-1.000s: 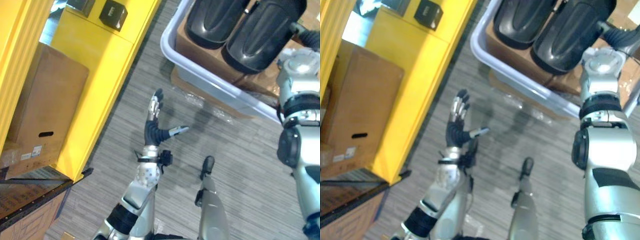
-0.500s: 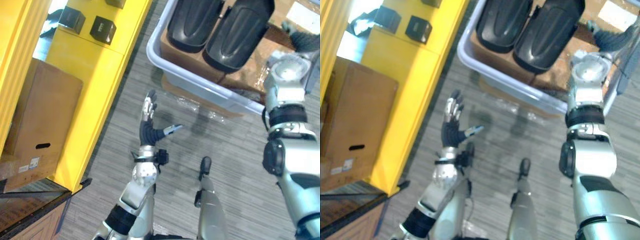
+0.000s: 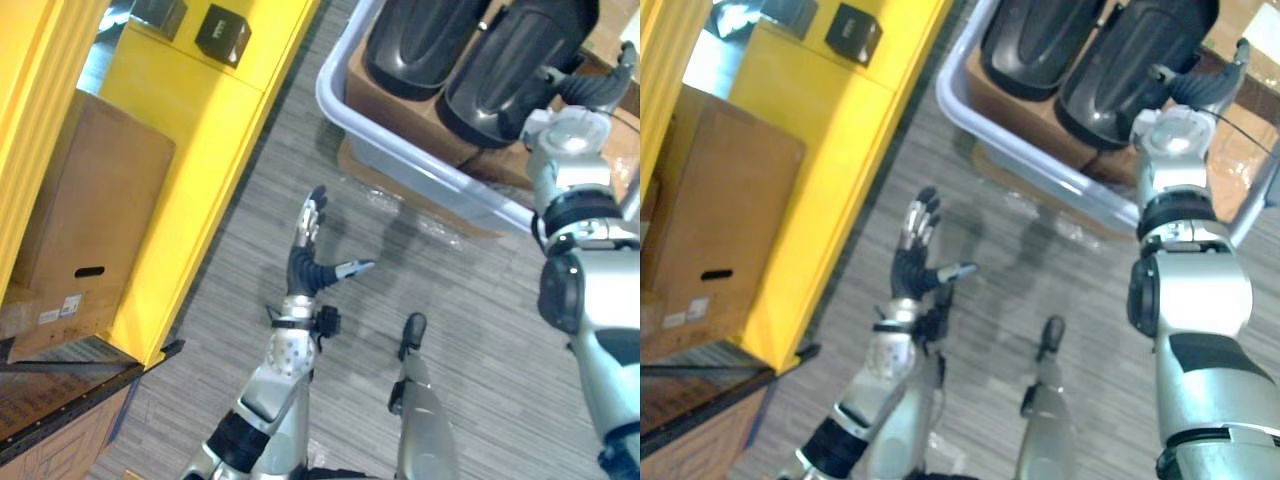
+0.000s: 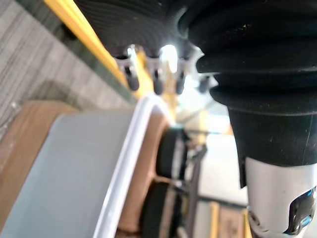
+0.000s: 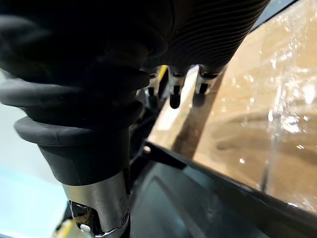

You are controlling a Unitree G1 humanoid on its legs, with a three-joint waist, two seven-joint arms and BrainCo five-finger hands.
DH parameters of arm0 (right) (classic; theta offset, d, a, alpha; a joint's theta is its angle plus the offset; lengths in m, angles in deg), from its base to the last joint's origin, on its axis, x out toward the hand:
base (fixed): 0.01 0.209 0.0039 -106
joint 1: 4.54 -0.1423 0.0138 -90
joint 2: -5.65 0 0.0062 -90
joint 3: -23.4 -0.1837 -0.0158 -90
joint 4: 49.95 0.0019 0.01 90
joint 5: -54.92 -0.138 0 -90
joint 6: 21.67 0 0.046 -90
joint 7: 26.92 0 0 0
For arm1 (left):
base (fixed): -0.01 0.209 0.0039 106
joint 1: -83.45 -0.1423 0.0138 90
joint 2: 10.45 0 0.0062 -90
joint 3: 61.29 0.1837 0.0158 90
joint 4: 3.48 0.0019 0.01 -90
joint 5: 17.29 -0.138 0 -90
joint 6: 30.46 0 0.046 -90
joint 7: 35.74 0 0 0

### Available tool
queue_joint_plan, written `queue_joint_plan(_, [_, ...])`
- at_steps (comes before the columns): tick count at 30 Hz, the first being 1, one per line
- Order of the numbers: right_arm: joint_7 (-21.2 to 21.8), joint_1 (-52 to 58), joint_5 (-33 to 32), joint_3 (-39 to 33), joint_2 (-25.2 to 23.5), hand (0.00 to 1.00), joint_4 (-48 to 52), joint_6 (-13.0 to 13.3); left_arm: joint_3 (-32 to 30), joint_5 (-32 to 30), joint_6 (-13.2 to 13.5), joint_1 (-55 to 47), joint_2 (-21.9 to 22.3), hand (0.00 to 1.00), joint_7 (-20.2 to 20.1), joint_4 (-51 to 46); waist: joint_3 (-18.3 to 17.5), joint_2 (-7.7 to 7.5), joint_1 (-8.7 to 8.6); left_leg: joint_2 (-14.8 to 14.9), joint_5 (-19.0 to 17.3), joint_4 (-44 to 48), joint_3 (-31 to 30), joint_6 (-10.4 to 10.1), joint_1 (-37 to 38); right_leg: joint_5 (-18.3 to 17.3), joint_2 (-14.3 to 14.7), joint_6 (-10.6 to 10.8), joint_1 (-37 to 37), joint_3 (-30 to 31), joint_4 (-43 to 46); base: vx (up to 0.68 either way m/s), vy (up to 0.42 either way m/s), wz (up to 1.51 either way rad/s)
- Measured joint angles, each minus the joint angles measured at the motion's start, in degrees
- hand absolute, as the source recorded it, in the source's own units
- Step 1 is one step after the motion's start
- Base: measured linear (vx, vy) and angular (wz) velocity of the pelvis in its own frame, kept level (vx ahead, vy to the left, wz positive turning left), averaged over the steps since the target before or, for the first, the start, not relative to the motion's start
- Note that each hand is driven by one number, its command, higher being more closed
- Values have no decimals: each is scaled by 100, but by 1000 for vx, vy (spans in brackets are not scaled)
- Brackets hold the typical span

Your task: Walk over and take plastic housings, then place them on the shelf

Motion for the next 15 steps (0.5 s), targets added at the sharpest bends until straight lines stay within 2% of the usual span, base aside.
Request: queue_joint_plan(15, [1, -210, 0, 24, 158, 0, -857, -377, 14, 3, -18, -23, -4, 0, -19, -75, 0, 0, 117, -16, 2, -1, -11, 1, -21, -2, -12, 1, -18, -16, -4, 2, 2, 1])
